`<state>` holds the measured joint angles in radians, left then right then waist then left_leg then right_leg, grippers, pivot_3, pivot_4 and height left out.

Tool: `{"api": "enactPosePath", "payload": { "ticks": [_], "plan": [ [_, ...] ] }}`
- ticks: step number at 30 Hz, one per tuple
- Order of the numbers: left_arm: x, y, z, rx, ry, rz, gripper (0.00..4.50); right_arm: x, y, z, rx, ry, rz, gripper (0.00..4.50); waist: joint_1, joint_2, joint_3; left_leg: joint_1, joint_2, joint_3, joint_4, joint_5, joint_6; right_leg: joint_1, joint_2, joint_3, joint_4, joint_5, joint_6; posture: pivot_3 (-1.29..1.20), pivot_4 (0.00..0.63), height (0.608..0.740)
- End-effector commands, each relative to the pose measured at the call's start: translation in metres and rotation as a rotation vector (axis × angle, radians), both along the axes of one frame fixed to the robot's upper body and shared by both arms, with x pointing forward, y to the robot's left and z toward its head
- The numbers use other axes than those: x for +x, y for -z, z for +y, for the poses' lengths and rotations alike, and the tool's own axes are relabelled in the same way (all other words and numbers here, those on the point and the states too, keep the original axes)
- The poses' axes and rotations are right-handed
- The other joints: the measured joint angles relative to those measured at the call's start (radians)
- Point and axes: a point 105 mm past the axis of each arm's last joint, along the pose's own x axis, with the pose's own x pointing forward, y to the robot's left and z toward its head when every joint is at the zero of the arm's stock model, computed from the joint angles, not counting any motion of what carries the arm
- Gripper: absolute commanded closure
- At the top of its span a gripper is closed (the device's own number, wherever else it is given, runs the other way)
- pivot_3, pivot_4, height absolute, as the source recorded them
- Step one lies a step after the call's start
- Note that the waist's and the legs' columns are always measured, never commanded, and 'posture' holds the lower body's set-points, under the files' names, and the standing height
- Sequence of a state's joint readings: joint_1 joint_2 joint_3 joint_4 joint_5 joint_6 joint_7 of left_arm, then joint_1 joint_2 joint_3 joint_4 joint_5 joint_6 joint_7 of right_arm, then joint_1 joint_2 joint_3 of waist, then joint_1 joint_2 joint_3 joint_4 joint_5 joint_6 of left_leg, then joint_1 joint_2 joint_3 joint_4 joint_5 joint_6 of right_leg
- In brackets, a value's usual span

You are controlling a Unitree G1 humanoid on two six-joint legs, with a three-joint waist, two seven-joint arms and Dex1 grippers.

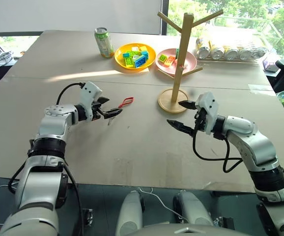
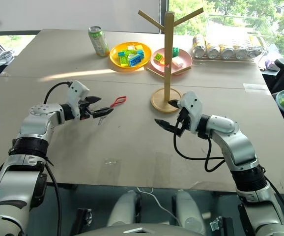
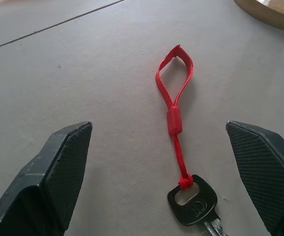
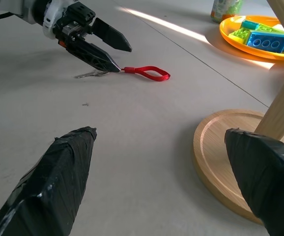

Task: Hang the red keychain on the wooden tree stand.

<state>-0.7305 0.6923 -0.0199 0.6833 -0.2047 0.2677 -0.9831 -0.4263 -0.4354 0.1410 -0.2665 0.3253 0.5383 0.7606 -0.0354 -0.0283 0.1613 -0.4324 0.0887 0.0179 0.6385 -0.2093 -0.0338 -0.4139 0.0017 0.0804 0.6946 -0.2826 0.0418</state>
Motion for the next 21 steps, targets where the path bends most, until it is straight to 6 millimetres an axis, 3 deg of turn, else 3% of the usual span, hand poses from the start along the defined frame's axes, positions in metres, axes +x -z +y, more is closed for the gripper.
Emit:
{"api": "enactPosePath", "payload": {
  "ticks": [1, 11, 14, 19, 20, 21],
  "plan": [
    [0.006, -0.004, -0.004, 0.045, 0.039, -0.029, 0.00, -0.006, -0.014, 0.001, 0.008, -0.011, -0.054, 0.01, 0.001, 0.000, 0.000, 0.000, 0.000, 0.000, 0.000, 0.000, 0.000, 0.000, 0.000, 0.000, 0.000, 0.000, 0.000, 0.00, 0.150, 0.733],
    [0.016, 0.008, -0.017, 0.049, 0.062, -0.035, 0.00, -0.009, -0.017, 0.000, 0.004, 0.012, -0.066, 0.01, 0.010, 0.000, 0.000, 0.000, 0.000, 0.000, 0.001, 0.000, 0.000, 0.000, 0.000, 0.000, 0.001, 0.000, 0.000, 0.00, 0.150, 0.733],
    [0.018, 0.010, -0.021, 0.037, 0.063, -0.039, 0.69, -0.008, -0.018, -0.002, -0.001, 0.022, -0.066, 0.00, 0.021, 0.000, 0.000, 0.000, 0.000, 0.000, 0.001, 0.000, 0.000, 0.000, 0.000, 0.000, 0.001, 0.000, 0.000, 0.00, 0.150, 0.733],
    [0.017, 0.014, -0.022, 0.050, 0.074, -0.040, 2.56, -0.007, -0.019, -0.005, -0.009, 0.037, -0.072, 0.00, 0.023, 0.000, 0.000, 0.000, 0.000, 0.000, 0.002, 0.000, 0.000, 0.001, 0.000, 0.000, 0.000, 0.000, 0.000, 0.00, 0.150, 0.733],
    [0.017, 0.014, -0.021, 0.047, 0.070, -0.043, 3.15, -0.005, -0.019, -0.006, -0.012, 0.044, -0.075, 0.00, 0.023, 0.000, 0.000, 0.000, 0.000, 0.000, 0.002, 0.000, 0.000, 0.001, 0.000, 0.000, 0.000, 0.000, 0.000, 0.00, 0.150, 0.733],
    [0.018, 0.014, -0.021, 0.045, 0.068, -0.045, 3.34, -0.005, -0.019, -0.006, -0.015, 0.048, -0.077, 0.00, 0.022, 0.000, 0.000, 0.000, 0.000, 0.000, 0.002, 0.000, 0.000, 0.001, 0.000, 0.000, 0.000, 0.000, 0.000, 0.00, 0.150, 0.733]
  ]
}}
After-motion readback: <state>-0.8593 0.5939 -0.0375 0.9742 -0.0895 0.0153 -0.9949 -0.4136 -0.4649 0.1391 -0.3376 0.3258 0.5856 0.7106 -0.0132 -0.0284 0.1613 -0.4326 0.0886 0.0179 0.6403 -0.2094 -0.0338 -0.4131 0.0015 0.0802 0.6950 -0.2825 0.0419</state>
